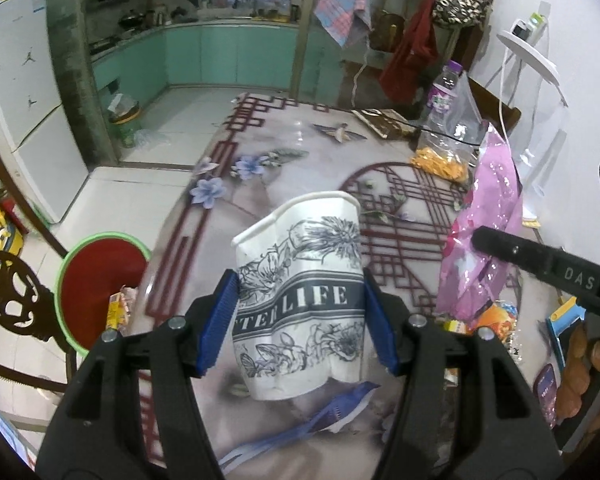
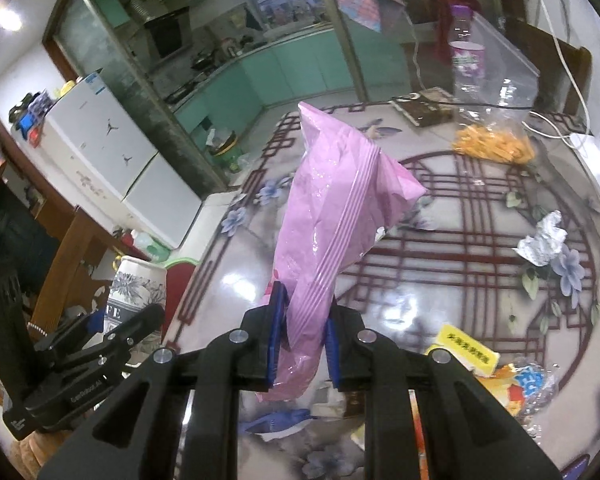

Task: Collect trash
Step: 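Lift both items and carry them over the red bin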

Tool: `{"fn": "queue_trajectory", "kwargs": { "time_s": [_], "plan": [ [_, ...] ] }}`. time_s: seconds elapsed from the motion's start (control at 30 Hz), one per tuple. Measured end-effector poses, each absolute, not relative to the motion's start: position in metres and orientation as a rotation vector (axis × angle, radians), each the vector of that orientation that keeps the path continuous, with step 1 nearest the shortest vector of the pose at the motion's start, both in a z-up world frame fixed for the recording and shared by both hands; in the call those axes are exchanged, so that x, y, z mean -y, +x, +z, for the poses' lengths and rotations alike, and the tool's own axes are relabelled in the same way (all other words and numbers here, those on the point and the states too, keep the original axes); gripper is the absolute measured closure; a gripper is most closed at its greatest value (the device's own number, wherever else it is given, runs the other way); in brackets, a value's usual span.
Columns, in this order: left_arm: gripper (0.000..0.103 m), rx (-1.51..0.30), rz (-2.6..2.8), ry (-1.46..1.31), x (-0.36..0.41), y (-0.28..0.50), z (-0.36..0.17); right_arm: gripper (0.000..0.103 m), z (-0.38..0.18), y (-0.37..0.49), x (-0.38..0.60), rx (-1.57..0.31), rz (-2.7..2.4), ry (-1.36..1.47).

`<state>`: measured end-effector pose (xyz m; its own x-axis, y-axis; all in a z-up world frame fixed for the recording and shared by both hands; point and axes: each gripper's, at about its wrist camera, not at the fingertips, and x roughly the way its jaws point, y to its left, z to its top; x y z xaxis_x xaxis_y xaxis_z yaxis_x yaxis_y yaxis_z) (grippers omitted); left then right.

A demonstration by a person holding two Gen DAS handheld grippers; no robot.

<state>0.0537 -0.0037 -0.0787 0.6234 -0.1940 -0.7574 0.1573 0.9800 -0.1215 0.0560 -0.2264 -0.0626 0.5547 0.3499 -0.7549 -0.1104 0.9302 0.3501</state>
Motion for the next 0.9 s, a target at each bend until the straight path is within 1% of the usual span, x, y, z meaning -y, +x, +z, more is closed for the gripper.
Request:
{"fn": "queue_trajectory", "kwargs": {
  "time_s": [0.2, 0.5, 0.9],
  "plan": [
    [0.044, -0.850, -0.123, -0.062, -0.031, 0.046, -0.075, 0.085, -0.064, 0.062, 0.189, -0.957, 0.331, 0.217],
    [0.044, -0.799, 0.023, -0.139, -0.108, 0.037, -0.066, 0.085, -0.058, 0.070, 0.111, -0.932, 0.427, 0.074],
    [0.044, -0.798, 0.101, -0.165, -0.190, 0.045, -0.065, 0.085, -0.070, 0.086, 0.047, -0.952, 0.452, 0.047]
  ]
}}
